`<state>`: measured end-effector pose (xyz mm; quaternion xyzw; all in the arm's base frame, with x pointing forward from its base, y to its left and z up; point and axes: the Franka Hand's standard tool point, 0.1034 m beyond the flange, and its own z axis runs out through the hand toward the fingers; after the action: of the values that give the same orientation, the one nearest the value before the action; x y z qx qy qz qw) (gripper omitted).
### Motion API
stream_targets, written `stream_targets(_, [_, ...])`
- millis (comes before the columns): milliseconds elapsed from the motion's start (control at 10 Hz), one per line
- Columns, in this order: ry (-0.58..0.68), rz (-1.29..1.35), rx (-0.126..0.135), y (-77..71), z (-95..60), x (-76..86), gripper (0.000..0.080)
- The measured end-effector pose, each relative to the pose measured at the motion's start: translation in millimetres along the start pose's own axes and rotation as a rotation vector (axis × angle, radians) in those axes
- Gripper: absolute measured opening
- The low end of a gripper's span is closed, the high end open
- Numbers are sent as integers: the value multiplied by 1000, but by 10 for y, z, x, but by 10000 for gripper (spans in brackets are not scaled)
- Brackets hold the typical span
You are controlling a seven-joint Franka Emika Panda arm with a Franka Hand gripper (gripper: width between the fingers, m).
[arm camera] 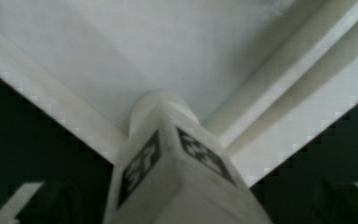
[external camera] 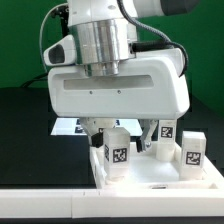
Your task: Assemble square table
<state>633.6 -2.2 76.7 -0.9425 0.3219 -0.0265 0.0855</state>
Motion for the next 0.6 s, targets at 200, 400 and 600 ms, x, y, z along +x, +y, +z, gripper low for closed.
stream_targets(200, [3,-197,-11,15,-3,8,648])
stream_targets(400, [-16,-594,-36,22,-11,-12,649])
stream_targets(600, [-44,-624,-39,29,-6,-31,649])
